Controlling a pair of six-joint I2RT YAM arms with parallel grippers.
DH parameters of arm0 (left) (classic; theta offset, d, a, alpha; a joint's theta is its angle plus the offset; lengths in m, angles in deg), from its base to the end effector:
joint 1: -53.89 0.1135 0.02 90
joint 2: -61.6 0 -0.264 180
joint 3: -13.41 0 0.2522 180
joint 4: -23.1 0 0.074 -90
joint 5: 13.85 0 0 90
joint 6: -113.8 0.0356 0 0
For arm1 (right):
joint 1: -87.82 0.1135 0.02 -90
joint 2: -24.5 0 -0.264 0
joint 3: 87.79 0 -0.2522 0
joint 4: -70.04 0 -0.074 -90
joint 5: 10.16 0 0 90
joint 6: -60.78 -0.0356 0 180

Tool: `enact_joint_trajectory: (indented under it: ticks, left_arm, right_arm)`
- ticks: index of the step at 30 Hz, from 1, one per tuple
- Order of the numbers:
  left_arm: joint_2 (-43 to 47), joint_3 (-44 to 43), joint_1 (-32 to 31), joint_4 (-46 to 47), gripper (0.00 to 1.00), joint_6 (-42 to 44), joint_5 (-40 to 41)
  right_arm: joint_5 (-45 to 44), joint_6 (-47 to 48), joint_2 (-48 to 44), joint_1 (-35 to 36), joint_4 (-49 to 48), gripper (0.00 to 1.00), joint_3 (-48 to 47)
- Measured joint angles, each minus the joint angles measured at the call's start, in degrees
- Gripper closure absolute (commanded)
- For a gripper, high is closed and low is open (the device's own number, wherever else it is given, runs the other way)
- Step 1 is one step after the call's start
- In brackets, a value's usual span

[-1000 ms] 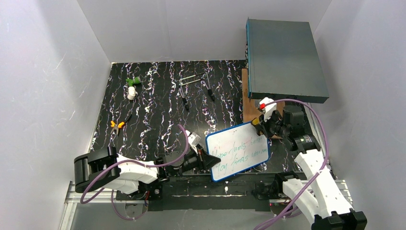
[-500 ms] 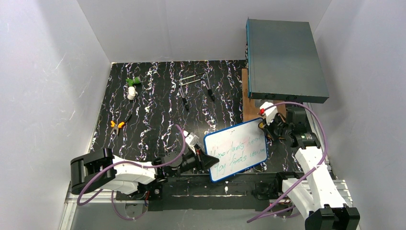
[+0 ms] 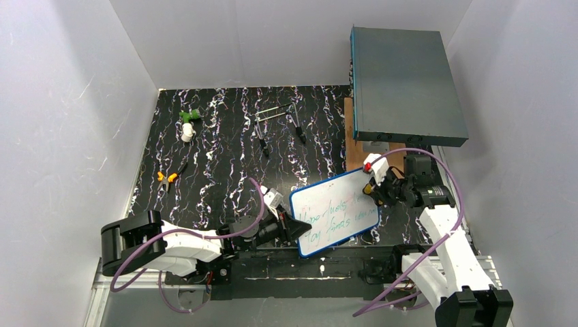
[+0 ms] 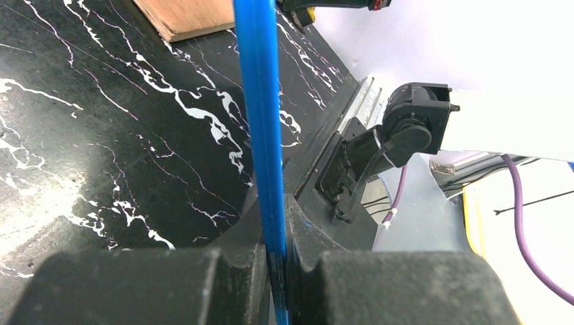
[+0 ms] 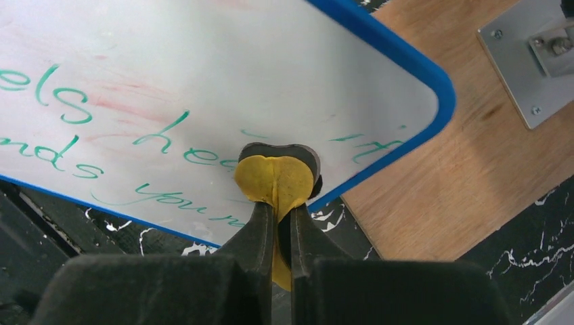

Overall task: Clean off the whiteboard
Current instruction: Erase the whiteboard at the center of the board.

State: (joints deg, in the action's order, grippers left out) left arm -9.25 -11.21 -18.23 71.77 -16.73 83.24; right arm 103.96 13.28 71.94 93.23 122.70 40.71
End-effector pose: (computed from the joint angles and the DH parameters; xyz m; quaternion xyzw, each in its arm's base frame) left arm 0.0708 -0.2053 0.1854 0.1450 0.6766 -0.5760 0.4352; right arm 0.1613 0.0299 0.2459 -0.4389 0.8060 0.0754 0.3899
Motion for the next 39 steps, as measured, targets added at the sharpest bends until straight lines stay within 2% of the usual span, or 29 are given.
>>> enact_joint_trajectory:
  ticks: [10,16,23,27,33,39]
  left_arm:
    - [-0.2,0.0,0.04,0.44,1.0,1.01,0.61]
    - [-0.2,0.0,0.04,0.5,1.0,1.16,0.61]
    - [-0.2,0.11,0.02,0.52,1.0,1.36,0.02]
    - [-0.42,0.11,0.02,0.61,1.0,1.33,-0.39]
    - [-0.61,0.11,0.04,0.72,1.0,0.2,-0.13]
    - [-0.44,0.11,0.07,0.48,1.0,-0.07,0.44]
  right_arm:
    - [-5.88,-6.95,3.15,-0.94,-4.76,0.99,-3.43]
    - [-5.53,-8.41,3.13,-1.22,-6.08,0.99,-3.48]
    - [6.78,1.46,4.48,0.59,1.57,0.99,-5.79]
    - [8.68,4.37,3.63,3.5,3.76,0.99,-5.11]
    - [1.75,-0.76,3.15,4.74,-0.46,0.99,-3.67]
    - [-7.32,-3.41,3.19,2.71,-4.66,0.99,-2.84]
